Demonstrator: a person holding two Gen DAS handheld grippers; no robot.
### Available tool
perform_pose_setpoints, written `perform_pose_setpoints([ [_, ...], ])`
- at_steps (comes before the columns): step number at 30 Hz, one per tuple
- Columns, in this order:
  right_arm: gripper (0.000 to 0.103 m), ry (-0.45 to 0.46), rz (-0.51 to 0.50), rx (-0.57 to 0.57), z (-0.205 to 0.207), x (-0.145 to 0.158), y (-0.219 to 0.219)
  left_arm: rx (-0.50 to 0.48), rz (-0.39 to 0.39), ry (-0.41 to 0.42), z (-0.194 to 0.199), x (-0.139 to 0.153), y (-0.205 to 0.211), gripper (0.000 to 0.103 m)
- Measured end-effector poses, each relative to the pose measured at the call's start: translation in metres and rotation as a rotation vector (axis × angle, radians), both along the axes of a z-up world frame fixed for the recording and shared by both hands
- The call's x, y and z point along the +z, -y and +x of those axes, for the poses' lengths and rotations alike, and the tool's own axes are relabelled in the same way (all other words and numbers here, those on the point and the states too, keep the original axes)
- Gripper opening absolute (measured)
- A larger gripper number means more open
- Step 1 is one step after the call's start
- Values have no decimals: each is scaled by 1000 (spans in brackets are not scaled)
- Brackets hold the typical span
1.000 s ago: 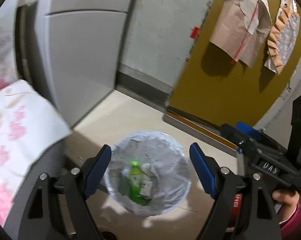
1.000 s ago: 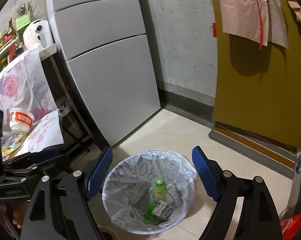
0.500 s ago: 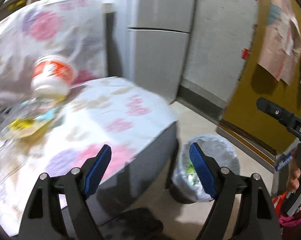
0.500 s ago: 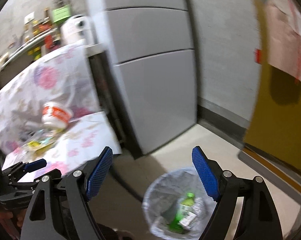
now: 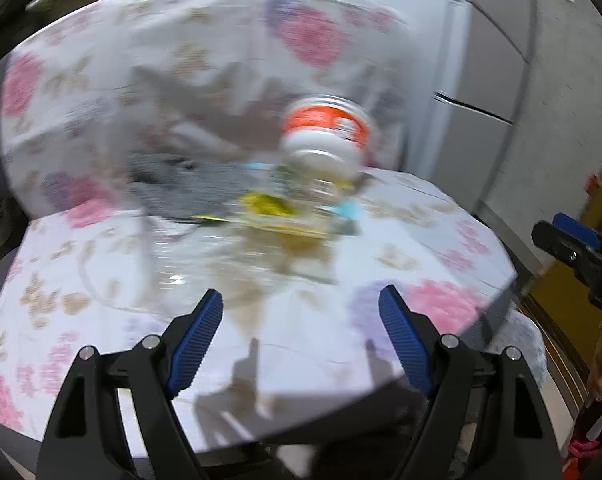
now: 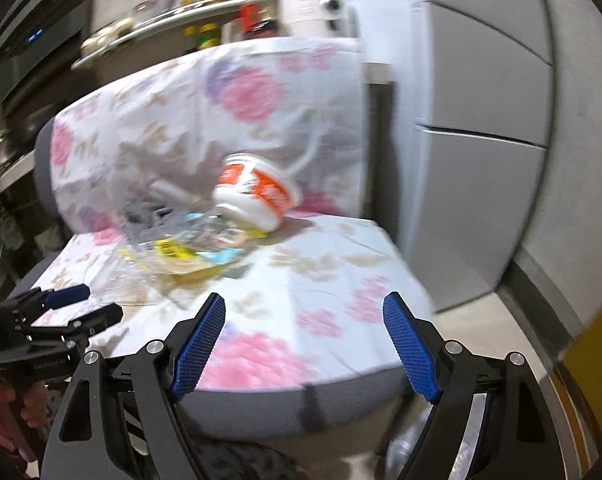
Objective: Collect trash
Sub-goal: 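Move both tools back over the chair, then grasp the clear plastic wrapper with the right tool while the left tool grasps the yellow strip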
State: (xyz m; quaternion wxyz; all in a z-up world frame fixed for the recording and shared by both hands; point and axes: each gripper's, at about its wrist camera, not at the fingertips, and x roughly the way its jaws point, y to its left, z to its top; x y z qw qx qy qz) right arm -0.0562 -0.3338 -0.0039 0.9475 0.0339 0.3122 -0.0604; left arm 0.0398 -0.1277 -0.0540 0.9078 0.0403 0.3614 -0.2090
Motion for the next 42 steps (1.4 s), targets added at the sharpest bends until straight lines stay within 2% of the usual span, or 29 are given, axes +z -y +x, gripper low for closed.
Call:
perform_pose_setpoints([
  [7, 76, -36, -40, 139, 68, -16, -42, 145, -11, -9, 40, -1, -47, 78],
  [12, 76, -63, -90, 219, 114, -34, -66, 195, -12, -18, 63, -3, -58, 78],
  [19, 71, -162, -176, 304, 166, -64, -90, 207, -25, -25, 83, -8, -60, 78],
  [25, 66, -273, -252, 359, 196, -85, -104, 195, -29, -34, 87, -11, -60, 78],
  [28, 64, -297, -293, 368, 205, -94, -111, 195, -34, -40, 87, -12, -61, 78],
  [31, 51, -312, -276, 355, 213, -96, -110, 195, -37, -44, 84, -12, -62, 78],
  [32, 41, -317, -270, 355, 214, -96, -110, 194, -36, -45, 83, -12, -62, 78],
  [33, 23, -321, -277, 347, 215, -97, -111, 193, -33, -44, 81, -12, -61, 78],
  [34, 14, -321, -286, 337, 216, -97, -111, 194, -30, -43, 79, -11, -61, 78],
  [38, 5, -252, -201, 340, 200, -76, -104, 192, -25, -38, 71, -9, -60, 78],
  [42, 2, -154, -45, 348, 163, -38, -83, 182, -25, -35, 66, -7, -57, 78],
])
